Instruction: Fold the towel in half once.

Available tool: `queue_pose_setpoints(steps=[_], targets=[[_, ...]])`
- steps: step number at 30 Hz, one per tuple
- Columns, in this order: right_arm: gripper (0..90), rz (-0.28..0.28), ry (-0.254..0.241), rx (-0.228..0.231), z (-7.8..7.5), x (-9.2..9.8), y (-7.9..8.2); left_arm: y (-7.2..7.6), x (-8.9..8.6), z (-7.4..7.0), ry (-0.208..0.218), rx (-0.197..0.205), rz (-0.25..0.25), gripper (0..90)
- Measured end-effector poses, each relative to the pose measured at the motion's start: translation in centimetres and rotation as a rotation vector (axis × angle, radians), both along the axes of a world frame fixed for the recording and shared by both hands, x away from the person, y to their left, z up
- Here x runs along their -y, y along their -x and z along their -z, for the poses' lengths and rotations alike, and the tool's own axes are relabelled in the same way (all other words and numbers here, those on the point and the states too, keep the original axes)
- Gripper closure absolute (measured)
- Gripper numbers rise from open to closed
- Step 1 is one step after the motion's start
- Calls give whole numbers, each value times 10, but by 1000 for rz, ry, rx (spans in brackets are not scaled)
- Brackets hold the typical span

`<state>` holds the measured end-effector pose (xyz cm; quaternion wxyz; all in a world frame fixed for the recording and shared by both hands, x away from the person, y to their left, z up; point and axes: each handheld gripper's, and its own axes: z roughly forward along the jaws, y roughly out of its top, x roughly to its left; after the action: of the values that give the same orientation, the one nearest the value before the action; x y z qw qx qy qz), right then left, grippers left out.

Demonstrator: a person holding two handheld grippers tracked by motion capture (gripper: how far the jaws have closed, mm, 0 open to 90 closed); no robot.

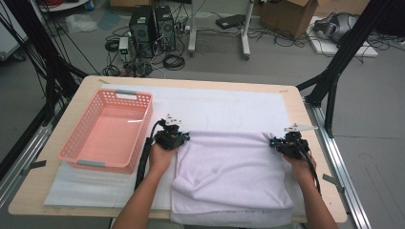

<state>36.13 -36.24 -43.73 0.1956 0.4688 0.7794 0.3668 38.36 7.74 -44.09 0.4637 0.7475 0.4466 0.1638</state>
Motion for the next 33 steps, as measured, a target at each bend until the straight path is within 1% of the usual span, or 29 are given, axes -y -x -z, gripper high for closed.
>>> queue_pose_setpoints(steps=[1,3,4,5,6,8,9,11,13,14,15,16,17,18,19,21,22,23,24,25,26,27,28,29,31,33], targets=[[837,7,-6,29,-2,1,0,-1,-1,-2,1,29,-5,810],[836,15,-18,93,-6,1,-2,-9,0,-9,-21,10,3,810],[836,19,-17,94,-7,0,-6,-14,0,-12,-14,22,3,809],[836,25,-4,96,-9,-1,-10,-18,1,-16,-3,33,-2,808],[835,33,-3,109,-10,-1,-14,-24,1,-20,-10,41,-2,808],[835,45,-21,117,-12,0,-23,-35,2,-24,-22,37,-3,806],[834,51,-27,120,-14,0,-27,-40,3,-25,-21,35,-8,804],[834,61,-30,123,-16,0,-37,-51,5,-29,-32,24,-12,803],[834,68,-20,131,-18,0,-45,-58,7,-31,-25,43,-24,803],[833,76,-22,127,-18,-1,-48,-62,8,-32,-29,32,-27,803],[833,82,-26,130,-18,0,-52,-65,9,-32,-24,31,-31,803],[832,90,-39,117,-18,0,-56,-68,9,-33,-29,33,-30,803],[832,94,-46,128,-18,1,-58,-70,9,-33,-21,37,-36,803],[832,103,-54,120,-18,1,-61,-71,9,-32,-1,35,-47,803],[832,105,-56,118,-18,1,-64,-72,8,-31,1,31,-50,803],[830,105,-47,110,-17,-1,-69,-72,8,-27,-5,6,-57,800],[825,107,-44,115,-17,-4,-70,-72,8,-25,-12,-6,-53,789],[816,118,-35,128,-17,-5,-70,-71,8,-24,-9,-17,-58,751],[776,129,-36,130,-16,-6,-70,-71,8,-24,7,-32,-65,693],[703,138,-46,121,-16,-7,-70,-70,8,-25,29,-41,-60,644],[643,147,-52,103,-15,-6,-70,-68,8,-26,30,-35,-53,605],[608,158,-52,82,-15,-5,-69,-65,8,-28,32,-12,-53,574],[600,163,-58,72,-15,-4,-67,-61,8,-29,47,12,-52,566],[593,164,-67,66,-16,-3,-65,-58,7,-29,59,21,-54,558],[565,169,-77,75,-19,0,-59,-52,6,-29,64,22,-44,534],[545,161,-105,63,-21,3,-53,-48,6,-29,52,-14,-21,506]])
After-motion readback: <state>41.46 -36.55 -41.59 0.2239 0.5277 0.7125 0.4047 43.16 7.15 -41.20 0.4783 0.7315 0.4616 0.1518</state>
